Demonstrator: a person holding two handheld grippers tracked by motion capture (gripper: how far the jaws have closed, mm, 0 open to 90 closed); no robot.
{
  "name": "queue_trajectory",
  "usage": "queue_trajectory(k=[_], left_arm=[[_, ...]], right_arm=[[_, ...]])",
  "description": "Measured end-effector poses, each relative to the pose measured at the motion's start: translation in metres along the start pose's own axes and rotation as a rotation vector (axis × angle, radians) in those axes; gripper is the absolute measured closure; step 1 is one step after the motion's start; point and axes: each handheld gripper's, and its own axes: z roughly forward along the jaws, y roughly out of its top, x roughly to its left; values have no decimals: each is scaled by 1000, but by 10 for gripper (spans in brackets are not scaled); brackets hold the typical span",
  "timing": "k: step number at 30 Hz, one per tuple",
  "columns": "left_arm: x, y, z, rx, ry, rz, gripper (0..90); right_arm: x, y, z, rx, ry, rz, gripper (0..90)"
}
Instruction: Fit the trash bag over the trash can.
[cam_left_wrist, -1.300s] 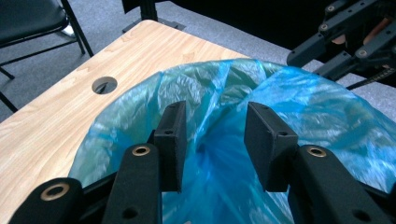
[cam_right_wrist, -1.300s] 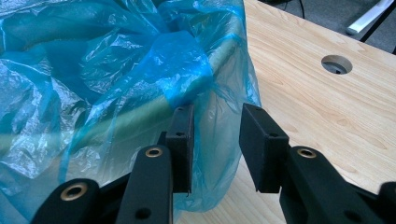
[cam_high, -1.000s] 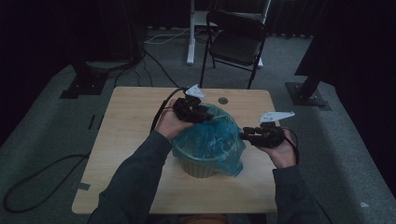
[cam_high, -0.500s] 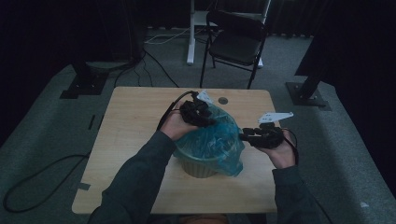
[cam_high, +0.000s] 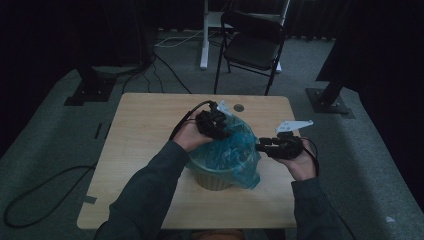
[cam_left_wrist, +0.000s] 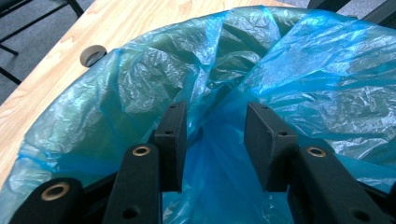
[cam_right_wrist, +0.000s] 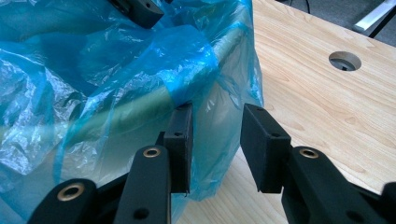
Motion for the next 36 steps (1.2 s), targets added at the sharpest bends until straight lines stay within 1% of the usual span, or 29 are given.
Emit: queue_trajectory(k=[6,8,12,16,24,27,30,33,36], left_arm=[[-3,2,4,24,-3,13,593],[-3,2,6,35,-11,17,593],[-5,3,10,75,-16,41,593],[-7,4,13,92,-13,50,594],[-10,5,20,150,-13,76,592],[-12,5,23,183,5,90,580],[-13,6,26,212,19,95,571],[-13,6,29,233,36,99,568],[-14,6,31,249,40,105,561]], right_arm=[[0,0,1,3,4,0,639],[0,0,1,3,5,1,639],[-1,0,1,2,8,0,639],[-1,0,1,2,8,-1,639],[-1,0,1,2,10,2,639],[-1,0,1,2,10,1,638],[-1,0,0,2,11,-1,638],[-1,0,0,2,10,-2,638],[-1,0,0,2,10,-1,637]])
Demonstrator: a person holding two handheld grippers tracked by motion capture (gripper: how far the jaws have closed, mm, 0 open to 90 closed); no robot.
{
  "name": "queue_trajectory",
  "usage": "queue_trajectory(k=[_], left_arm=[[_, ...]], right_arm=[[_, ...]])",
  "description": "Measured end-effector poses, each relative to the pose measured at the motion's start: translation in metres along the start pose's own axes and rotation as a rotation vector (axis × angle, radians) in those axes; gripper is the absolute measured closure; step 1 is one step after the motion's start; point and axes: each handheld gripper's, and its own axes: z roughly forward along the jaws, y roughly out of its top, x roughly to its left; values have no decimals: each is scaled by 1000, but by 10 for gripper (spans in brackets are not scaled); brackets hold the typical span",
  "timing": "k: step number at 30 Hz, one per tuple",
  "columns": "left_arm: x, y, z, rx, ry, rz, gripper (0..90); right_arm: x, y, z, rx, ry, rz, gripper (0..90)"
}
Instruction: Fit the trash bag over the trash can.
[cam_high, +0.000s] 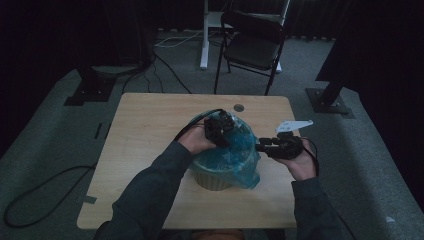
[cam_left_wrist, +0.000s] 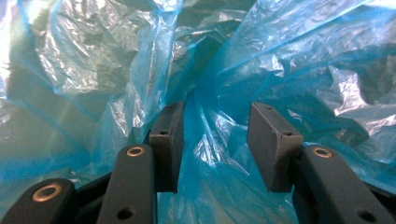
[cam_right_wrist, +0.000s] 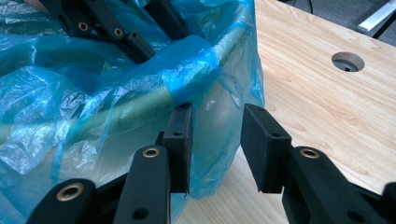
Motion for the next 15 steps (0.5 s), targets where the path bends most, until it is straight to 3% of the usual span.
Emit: queue_trajectory(k=[15], left_arm=[[-3,1,6,45,16,19,560]], right_arm=[[0,0,0,-1,0,-2,636]])
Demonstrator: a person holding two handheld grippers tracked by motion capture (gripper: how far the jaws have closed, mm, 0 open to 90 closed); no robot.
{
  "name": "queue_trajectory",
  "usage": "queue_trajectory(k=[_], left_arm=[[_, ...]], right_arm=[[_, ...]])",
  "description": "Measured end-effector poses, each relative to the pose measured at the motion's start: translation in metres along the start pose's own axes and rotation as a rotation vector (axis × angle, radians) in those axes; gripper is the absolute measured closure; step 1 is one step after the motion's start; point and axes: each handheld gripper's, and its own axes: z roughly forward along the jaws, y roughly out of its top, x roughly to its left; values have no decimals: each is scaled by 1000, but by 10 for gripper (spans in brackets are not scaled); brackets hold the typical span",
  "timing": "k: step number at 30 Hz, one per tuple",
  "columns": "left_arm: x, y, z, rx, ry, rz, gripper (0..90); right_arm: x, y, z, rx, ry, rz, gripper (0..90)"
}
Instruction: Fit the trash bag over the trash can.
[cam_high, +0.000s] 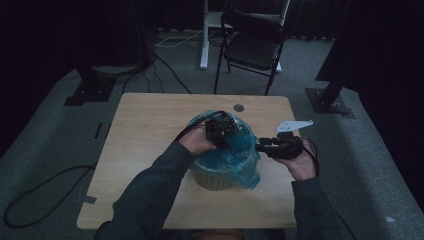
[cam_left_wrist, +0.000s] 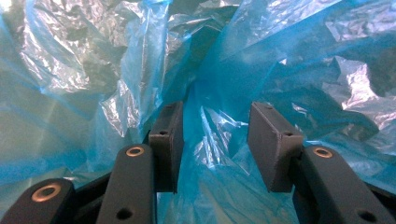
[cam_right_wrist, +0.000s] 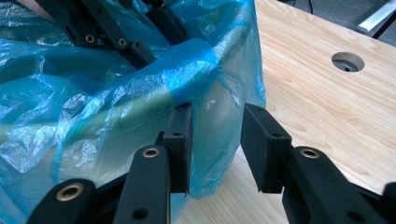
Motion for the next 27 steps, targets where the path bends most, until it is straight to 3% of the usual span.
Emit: queue_trajectory(k=[27], left_arm=[[-4,1,6,53,9,29,547]], right_arm=[[0,0,-1,-3,0,0,634]])
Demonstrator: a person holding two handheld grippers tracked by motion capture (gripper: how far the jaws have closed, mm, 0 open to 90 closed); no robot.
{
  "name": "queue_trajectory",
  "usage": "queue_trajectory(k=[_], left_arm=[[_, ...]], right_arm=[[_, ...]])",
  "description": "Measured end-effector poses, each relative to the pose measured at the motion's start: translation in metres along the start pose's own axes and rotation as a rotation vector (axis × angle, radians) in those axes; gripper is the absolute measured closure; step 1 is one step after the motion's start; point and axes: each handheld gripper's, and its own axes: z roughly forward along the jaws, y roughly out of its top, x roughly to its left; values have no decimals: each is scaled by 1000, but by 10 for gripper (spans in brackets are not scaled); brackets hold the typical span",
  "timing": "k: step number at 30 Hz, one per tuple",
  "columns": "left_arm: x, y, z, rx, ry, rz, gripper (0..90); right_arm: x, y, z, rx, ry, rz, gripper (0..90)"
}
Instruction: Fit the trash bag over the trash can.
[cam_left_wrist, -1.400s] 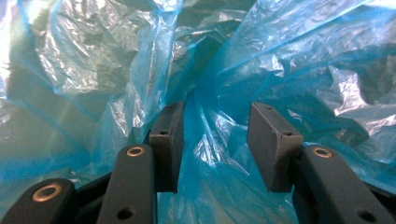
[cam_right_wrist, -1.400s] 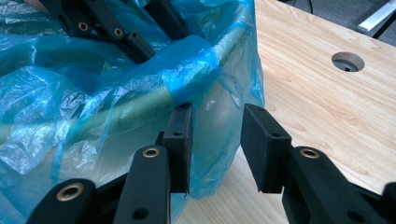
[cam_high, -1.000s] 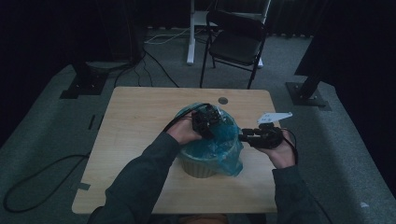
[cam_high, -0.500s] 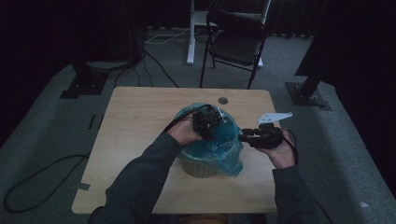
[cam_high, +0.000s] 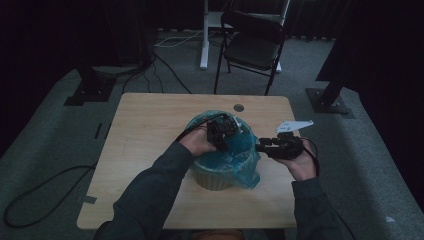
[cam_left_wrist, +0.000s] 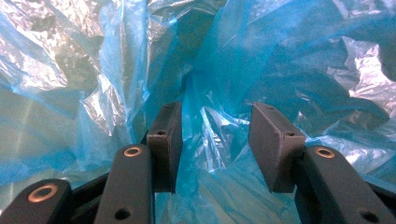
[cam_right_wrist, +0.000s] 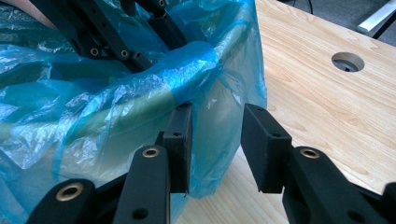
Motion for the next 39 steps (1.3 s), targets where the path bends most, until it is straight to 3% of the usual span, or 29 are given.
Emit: queue_trajectory(k=[6,20,24,31,35,39], left_arm=[[0,0,-1,-3,5,0,545],[6,-5,-14,-80,19,-46,539],[9,-9,-22,-139,6,-64,539],[17,-21,-43,-294,-7,-127,540],[22,-30,-54,-381,21,-173,542],[24,-37,-61,-448,76,-197,543]], right_arm=[[0,0,-1,-2,0,-1,633],[0,0,0,-1,8,0,623],[-1,0,-2,-5,7,1,620],[-2,0,-5,-20,2,1,614],[-2,0,-6,-26,0,1,607],[-3,0,-8,-34,-6,6,595]])
